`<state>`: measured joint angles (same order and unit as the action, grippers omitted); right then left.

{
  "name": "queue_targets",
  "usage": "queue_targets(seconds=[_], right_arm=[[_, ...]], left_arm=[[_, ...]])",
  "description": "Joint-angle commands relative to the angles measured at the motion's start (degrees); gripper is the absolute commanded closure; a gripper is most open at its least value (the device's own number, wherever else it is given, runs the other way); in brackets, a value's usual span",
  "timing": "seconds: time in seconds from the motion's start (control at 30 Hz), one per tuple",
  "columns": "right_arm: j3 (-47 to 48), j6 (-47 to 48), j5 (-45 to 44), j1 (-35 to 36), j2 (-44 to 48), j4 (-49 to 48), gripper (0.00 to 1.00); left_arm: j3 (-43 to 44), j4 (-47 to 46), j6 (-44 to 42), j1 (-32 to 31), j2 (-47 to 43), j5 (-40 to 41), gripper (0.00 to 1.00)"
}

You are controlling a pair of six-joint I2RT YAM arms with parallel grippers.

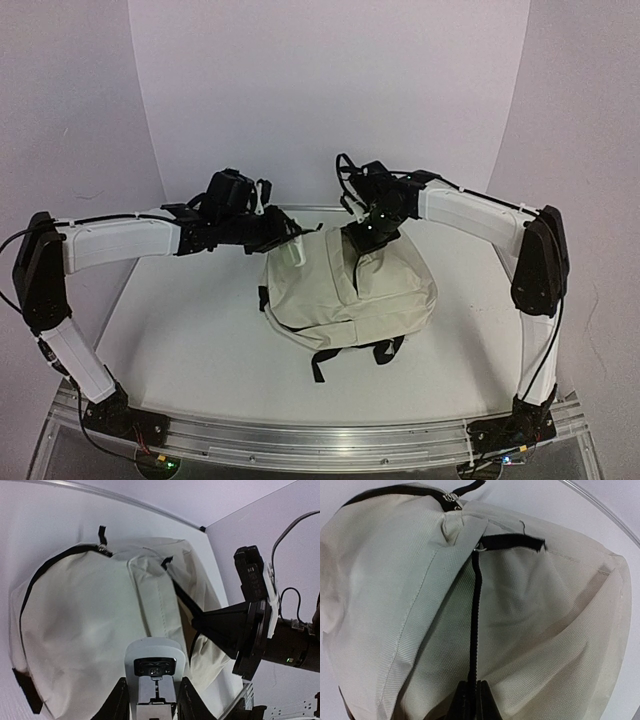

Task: Pack the student bag
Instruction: Place the stationery in the student bag.

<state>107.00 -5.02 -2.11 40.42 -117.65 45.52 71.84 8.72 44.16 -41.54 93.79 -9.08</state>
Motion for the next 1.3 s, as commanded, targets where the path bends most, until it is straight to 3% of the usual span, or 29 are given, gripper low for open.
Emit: queue_targets(seconds=[0.0, 0.4, 0.7, 0.93, 1.13, 1.27], right_arm=[[4.66, -0.44, 1.6, 0.03, 4.77, 0.31, 1.0], [7.82, -1.51, 1.67, 0.02, 3.53, 0.54, 1.0], [8.1, -1.82, 1.64, 0.03, 3.54, 0.53, 1.0], [7.86, -1.93, 1.65, 0.03, 3.57, 0.53, 1.0], [7.94, -1.91, 1.62, 0.04, 3.82, 0.53, 1.0], [7.67, -1.71, 1.12, 0.01, 4.17, 0.53, 1.0]], left_arm=[[-0.47, -21.26, 2.94, 0.4, 3.42, -0.97, 0.94], [-0.97, -50.87, 14.73, -0.1, 18.35, -4.49, 0.93], [-0.36, -58.58, 17.9, -3.07, 26.28, -5.11, 0.93], [3.36, -57.24, 17.7, -5.03, 29.15, -6.65, 0.94], [7.64, -55.08, 22.79, -5.65, 33.92, -9.96, 0.92], [10.16, -49.25, 23.68, -5.74, 35.09, -12.12, 0.82]])
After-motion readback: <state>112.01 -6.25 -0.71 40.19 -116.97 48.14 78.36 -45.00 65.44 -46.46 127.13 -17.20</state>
